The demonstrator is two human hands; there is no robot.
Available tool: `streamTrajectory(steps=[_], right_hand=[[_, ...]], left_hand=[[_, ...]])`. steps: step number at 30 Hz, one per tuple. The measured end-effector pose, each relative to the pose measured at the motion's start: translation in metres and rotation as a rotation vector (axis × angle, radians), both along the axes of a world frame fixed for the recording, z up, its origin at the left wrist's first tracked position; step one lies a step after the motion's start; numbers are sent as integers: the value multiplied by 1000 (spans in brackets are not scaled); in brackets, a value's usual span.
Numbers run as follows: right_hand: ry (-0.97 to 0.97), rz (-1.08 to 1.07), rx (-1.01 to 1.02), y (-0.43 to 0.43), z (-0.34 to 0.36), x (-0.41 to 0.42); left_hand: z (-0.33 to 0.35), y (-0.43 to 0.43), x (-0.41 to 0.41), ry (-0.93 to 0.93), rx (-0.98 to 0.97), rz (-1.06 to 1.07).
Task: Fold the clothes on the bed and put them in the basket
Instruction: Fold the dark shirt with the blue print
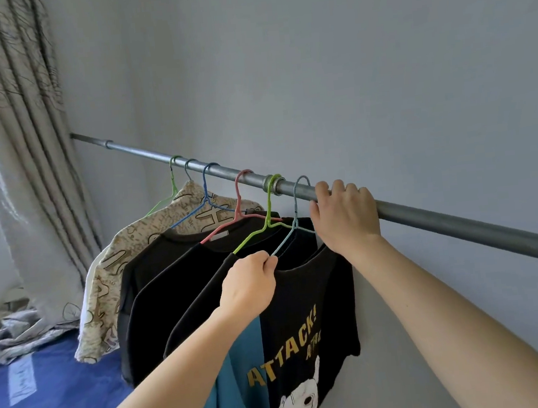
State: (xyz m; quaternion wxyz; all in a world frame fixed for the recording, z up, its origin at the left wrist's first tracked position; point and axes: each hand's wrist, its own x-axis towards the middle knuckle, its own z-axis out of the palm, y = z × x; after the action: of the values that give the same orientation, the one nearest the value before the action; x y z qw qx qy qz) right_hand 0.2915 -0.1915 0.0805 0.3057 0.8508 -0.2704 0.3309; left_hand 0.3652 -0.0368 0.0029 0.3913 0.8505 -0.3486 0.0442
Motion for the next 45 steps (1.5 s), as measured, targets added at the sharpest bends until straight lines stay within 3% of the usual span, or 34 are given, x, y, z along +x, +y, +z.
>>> streamTrajectory(steps=[6, 9, 11, 14, 15, 21, 25, 29, 33, 39, 45], right_hand=[[-50, 59, 8, 0, -5, -3], [-154, 315, 112, 10, -22, -10], [-195, 548, 282, 25, -36, -18], [-30, 852, 776, 62, -40, -29], [10, 896, 816, 78, -41, -27], [-224, 977, 685, 204, -15, -4], [-217, 1107, 706, 295, 4, 12], [-154, 1187, 695, 400, 8, 24], [-89, 1277, 657, 521, 9, 25], [-13, 1384, 658, 663, 14, 31], [86, 1454, 869, 748, 9, 47]], left_hand=[[31, 21, -12, -45, -43, -36], [14, 53, -28, 28, -114, -78], [2, 78, -37, 39, -132, -76], [-4, 114, -43, 9, -134, -65], [-3, 128, -45, -2, -124, -57], [31, 252, -58, 28, -78, -69], [41, 360, -61, 19, -166, 57], [21, 470, -69, -118, -191, 305], [5, 582, -79, -370, -152, 500], [2, 731, -90, -812, 137, 716], [4, 837, -111, -925, 331, 880]])
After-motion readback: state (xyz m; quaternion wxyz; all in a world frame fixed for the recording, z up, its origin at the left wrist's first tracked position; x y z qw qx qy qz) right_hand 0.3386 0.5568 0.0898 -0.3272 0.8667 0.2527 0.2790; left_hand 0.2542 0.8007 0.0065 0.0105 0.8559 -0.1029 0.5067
